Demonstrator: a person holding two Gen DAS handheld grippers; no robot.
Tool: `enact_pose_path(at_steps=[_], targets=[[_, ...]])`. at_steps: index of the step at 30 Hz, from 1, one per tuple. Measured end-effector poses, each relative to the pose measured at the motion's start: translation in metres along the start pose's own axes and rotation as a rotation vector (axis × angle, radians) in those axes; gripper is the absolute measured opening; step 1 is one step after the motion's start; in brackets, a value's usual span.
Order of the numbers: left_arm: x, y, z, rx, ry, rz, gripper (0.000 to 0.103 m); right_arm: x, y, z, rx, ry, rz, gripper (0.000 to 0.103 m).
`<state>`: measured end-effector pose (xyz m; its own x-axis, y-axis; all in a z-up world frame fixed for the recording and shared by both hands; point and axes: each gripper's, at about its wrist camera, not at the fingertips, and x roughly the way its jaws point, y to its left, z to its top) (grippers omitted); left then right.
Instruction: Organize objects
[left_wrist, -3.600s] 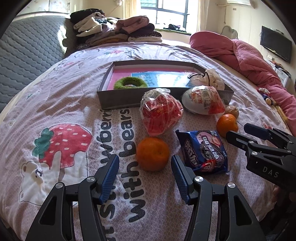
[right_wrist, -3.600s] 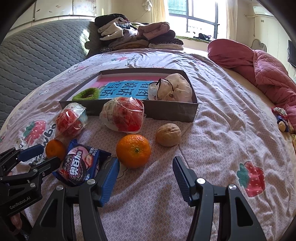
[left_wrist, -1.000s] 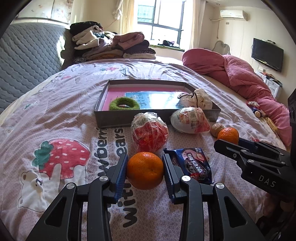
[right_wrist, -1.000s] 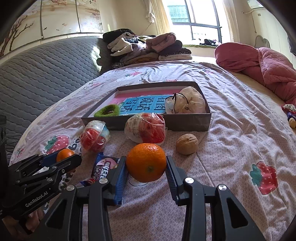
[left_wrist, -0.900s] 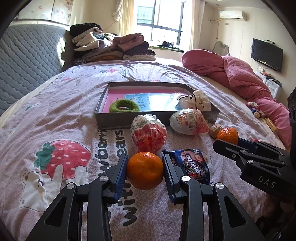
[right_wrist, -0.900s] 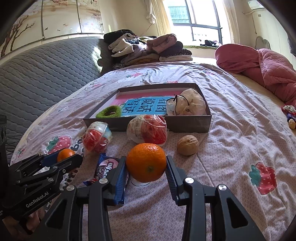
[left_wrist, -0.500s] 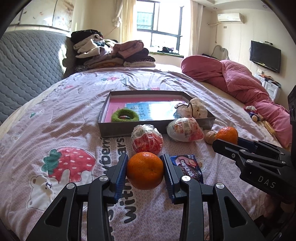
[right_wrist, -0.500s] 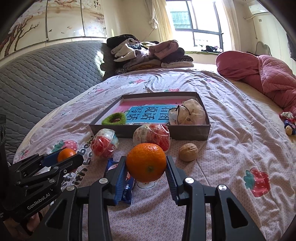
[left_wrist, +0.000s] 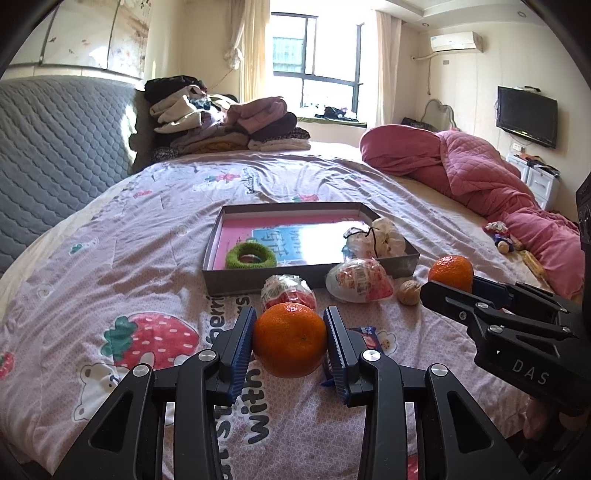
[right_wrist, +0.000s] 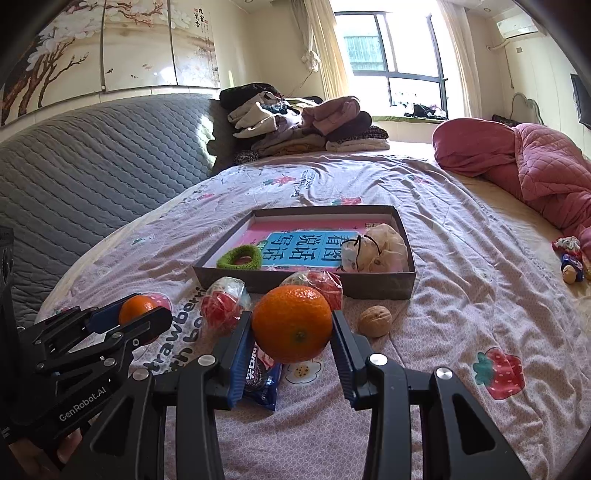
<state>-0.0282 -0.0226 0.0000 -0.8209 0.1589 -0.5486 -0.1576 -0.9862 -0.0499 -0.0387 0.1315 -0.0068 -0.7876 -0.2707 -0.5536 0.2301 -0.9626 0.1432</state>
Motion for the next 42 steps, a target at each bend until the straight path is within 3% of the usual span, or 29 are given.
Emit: enact_pose_path(at_steps=[9,25,42], targets=[[-0.005,0.000,0.013,-0.013,-0.013,0.044,0.038,-0.007,0.001,0.005,0.000,-0.022,0.003,0.041],[0.000,-0.004,0.026,-0.016,-0.033,0.041,0.038,-0.012,-0.003,0.014,-0.003,-0.052,-0.016,0.041],[0.046,0.011,0.040,-0.029,0.004,0.038,0.038,0.031,-0.009,0.035,-0.012,-0.025,-0.040,0.041]])
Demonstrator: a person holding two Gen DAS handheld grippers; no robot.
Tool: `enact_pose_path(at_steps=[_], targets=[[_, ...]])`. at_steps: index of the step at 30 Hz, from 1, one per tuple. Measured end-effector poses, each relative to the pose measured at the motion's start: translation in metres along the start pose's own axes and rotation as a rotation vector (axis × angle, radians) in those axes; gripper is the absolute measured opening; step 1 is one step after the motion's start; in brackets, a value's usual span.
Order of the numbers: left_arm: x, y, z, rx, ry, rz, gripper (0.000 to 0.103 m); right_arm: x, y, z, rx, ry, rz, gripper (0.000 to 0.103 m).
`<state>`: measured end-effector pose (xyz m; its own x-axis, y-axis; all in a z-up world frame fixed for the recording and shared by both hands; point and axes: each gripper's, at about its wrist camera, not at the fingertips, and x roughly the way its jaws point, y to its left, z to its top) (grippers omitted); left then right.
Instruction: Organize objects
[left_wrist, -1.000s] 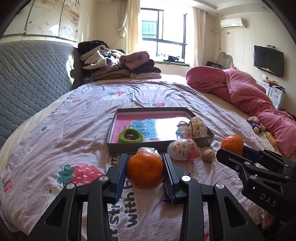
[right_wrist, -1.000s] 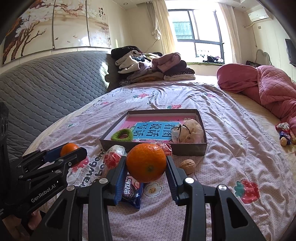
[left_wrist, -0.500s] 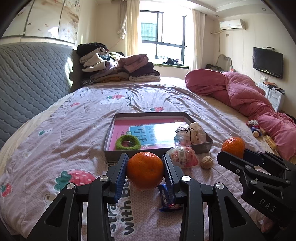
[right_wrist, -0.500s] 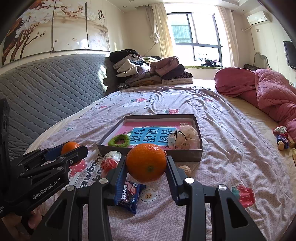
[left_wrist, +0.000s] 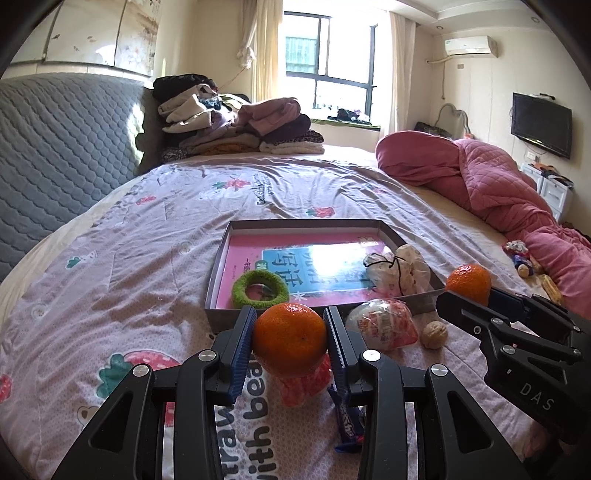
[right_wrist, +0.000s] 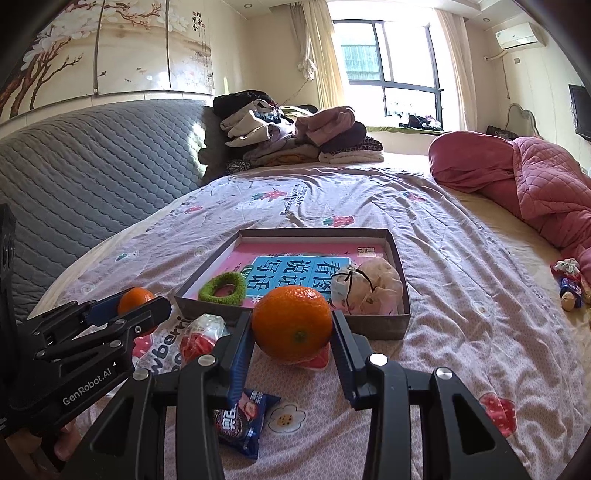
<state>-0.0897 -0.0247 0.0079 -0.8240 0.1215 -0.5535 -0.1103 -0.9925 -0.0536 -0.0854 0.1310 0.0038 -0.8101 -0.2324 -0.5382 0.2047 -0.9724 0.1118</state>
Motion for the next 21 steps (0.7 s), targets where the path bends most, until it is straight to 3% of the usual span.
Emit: enact_pose_path(at_steps=[21], targets=[[0.021,0.000,0.057,0.027,-0.009,0.033,0.038,0.038,-0.008,0.048,-0.011,-0.016,-0.002,0.041]])
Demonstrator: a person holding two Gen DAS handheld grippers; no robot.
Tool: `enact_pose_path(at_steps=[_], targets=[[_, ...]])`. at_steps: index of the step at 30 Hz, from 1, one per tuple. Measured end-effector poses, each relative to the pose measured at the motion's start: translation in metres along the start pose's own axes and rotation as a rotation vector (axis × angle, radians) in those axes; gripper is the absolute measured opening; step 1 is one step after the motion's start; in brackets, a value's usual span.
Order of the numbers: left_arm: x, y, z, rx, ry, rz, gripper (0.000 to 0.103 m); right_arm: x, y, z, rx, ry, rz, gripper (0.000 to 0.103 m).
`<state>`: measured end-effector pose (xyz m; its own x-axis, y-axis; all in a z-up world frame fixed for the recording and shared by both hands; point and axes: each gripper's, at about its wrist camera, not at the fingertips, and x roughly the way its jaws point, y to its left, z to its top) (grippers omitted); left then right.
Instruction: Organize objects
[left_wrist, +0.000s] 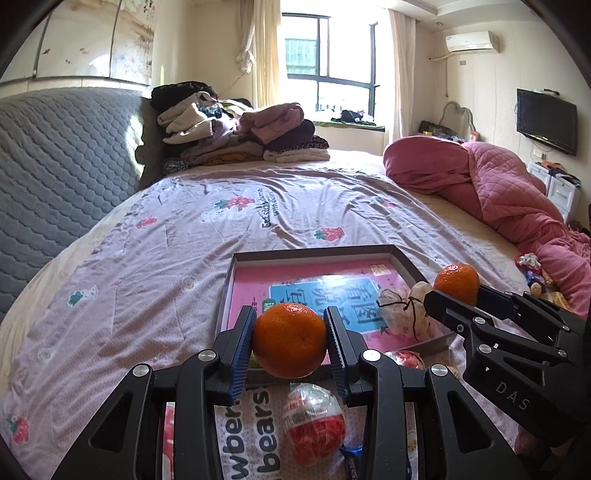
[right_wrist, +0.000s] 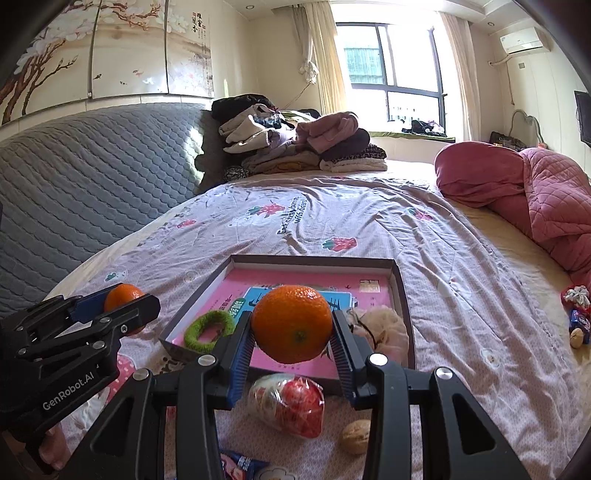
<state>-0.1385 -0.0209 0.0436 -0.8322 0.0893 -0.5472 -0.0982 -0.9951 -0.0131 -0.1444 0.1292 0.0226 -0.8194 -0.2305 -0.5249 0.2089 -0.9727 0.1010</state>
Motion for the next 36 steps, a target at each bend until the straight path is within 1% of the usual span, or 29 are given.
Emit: enact_pose_path(at_steps=[8,13,19,28,32,36], targets=[[0.022,0.002,0.006,0.015,0.022,-0.003,0.038,0.014,-0.003,0.009,-0.021,0.007,-0.012,0.041],[0.041,0.004,0.005,0.008,0.046,-0.010,0.039,0.026,-0.005,0.013,-0.026,0.028,-0.017,0.041],[0.064,0.003,0.011,0.009,0.067,-0.024,0.039,0.044,-0.006,0.015,-0.038,0.052,-0.028,0.041],[0.095,0.000,0.017,0.059,0.093,-0.038,0.039,0.070,-0.012,0.009,-0.046,0.109,-0.040,0.041],[0.111,-0.002,0.017,0.072,0.116,-0.056,0.039,0.080,-0.017,0.005,-0.053,0.135,-0.048,0.041],[0.126,-0.004,0.012,0.061,0.164,-0.114,0.039,0.090,-0.020,0.001,-0.066,0.166,-0.056,0.041]])
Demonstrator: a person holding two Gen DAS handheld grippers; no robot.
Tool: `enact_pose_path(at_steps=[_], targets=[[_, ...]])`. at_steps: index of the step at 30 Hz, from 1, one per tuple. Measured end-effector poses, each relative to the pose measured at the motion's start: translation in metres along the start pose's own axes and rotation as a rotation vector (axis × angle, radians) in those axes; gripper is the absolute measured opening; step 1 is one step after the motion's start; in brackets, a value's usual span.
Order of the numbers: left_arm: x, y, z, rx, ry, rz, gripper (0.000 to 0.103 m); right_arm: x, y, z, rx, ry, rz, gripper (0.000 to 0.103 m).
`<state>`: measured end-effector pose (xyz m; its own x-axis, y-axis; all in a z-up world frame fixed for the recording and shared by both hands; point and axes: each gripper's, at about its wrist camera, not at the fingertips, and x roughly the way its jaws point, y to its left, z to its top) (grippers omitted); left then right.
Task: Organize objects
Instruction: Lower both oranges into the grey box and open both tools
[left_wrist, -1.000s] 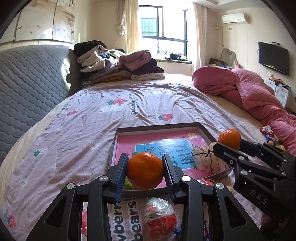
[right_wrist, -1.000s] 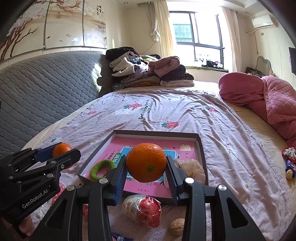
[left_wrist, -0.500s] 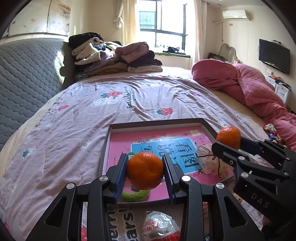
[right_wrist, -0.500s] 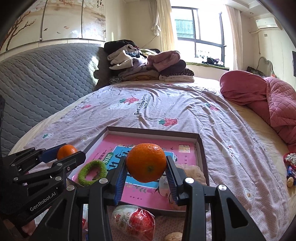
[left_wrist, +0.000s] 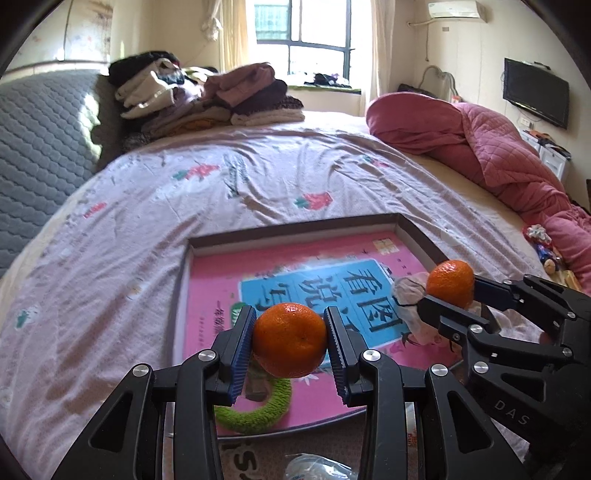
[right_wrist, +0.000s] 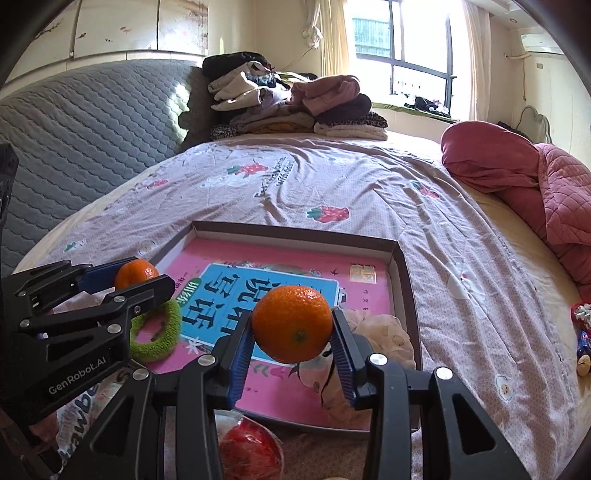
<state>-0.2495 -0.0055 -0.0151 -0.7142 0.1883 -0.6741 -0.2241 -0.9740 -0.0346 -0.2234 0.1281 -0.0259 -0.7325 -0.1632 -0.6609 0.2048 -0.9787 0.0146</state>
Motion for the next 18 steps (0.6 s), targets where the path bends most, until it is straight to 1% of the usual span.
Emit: enact_pose_path(at_steps=[4,6,9,12,15,18], targets=[[0.016,-0.001,-0.004,-0.007,0.054,-0.048,0.039,0.011,0.000,-0.001,-0.012,0.029,-0.005,0.041],[0.023,-0.002,-0.006,-0.006,0.081,-0.057,0.039,0.017,0.000,-0.003,-0.020,0.047,-0.012,0.041],[0.030,-0.005,-0.009,0.009,0.093,-0.057,0.039,0.023,0.001,-0.004,-0.027,0.071,-0.020,0.041],[0.036,-0.005,-0.011,0.010,0.118,-0.084,0.039,0.027,-0.001,-0.005,-0.031,0.085,-0.020,0.041],[0.039,-0.010,-0.013,0.039,0.130,-0.078,0.039,0.030,-0.001,-0.006,-0.040,0.098,-0.024,0.041],[0.042,-0.011,-0.014,0.043,0.149,-0.102,0.039,0.033,-0.001,-0.007,-0.056,0.112,-0.017,0.041]])
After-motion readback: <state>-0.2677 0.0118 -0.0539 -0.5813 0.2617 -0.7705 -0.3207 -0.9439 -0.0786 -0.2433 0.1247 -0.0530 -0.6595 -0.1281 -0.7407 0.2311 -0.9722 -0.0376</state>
